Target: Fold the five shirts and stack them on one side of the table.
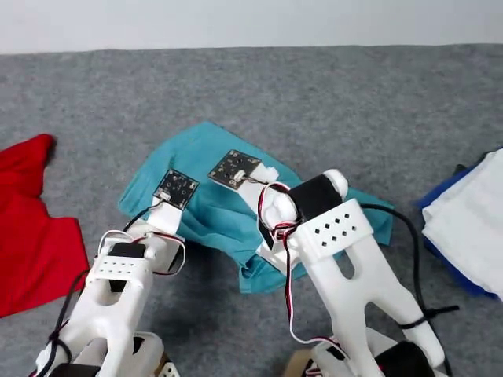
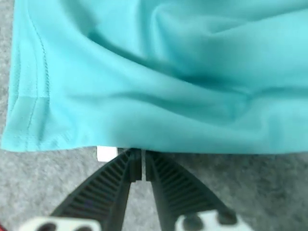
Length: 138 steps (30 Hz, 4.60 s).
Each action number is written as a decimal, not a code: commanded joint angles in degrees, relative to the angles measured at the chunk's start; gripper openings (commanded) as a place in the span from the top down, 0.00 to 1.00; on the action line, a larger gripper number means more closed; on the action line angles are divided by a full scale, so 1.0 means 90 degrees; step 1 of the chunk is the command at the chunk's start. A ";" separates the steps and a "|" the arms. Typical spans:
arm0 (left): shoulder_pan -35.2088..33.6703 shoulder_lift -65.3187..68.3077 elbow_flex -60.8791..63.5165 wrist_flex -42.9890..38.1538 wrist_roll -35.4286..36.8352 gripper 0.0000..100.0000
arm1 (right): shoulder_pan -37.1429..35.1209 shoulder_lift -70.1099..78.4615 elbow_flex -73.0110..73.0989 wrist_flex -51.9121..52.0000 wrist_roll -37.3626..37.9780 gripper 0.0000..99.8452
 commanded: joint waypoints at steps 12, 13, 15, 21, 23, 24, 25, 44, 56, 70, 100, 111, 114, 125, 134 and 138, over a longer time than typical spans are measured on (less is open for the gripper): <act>-0.0029 -0.0147 -0.0034 -0.0147 0.0020 0.97 | 0.1734 -0.0777 -0.0752 0.0239 0.0713 0.99; -0.0029 -0.0147 -0.0034 -0.0147 0.0020 0.97 | 0.1812 -0.0825 -0.0742 0.0239 0.0742 0.99; -0.0029 -0.0147 -0.0034 -0.0147 0.0020 0.97 | 0.1939 -0.0904 -0.0772 0.0239 0.0762 0.99; -0.0029 -0.0147 -0.0034 -0.0147 0.0020 0.97 | 0.2173 -0.1060 -0.0781 0.0230 0.1162 0.99; -0.0029 -0.0147 -0.0034 -0.0147 0.0020 0.97 | 0.2310 -0.1070 -0.0781 0.0230 0.1221 0.99; -0.0029 -0.0147 -0.0034 -0.0147 0.0020 0.97 | 0.2379 -0.1070 -0.0781 0.0230 0.1250 0.99; -0.0029 -0.0147 -0.0034 -0.0147 0.0020 0.97 | 0.2437 -0.1070 -0.0781 0.0230 0.1299 0.99; -0.0029 -0.0147 -0.0034 -0.0147 0.0020 0.97 | 0.2867 -0.1040 -0.0752 0.0142 0.1504 0.99; -0.0029 -0.0147 -0.0034 -0.0147 0.0020 0.97 | 0.2838 -0.1060 -0.0742 0.0142 0.1504 0.99; -0.0029 -0.0147 -0.0034 -0.0147 0.0020 0.97 | 0.2838 -0.1070 -0.0742 0.0151 0.1504 0.99; -0.0029 -0.0147 -0.0034 -0.0147 0.0020 0.97 | 0.3013 -0.1089 -0.1074 0.0230 0.1201 0.99; 0.0010 -0.0147 -0.0034 -0.0127 0.0020 0.97 | 0.3775 -0.1079 -0.1612 0.0249 0.1192 0.99; -0.0039 -0.0156 -0.0054 -0.0156 0.0029 0.97 | 0.3775 -0.1089 -0.1817 0.0249 0.1026 0.99; -0.0869 -0.0147 -0.3394 0.2618 0.0059 1.00 | 0.3775 -0.1070 -0.1905 0.0249 0.0889 0.99; -0.0049 -0.0078 -0.4254 0.4161 -0.1026 1.00 | 0.3775 -0.1070 -0.1905 0.0249 0.0889 0.99; 0.0508 -0.0078 -0.3541 0.3917 -0.1915 1.00 | 0.3775 -0.1070 -0.1875 0.0259 0.0879 0.99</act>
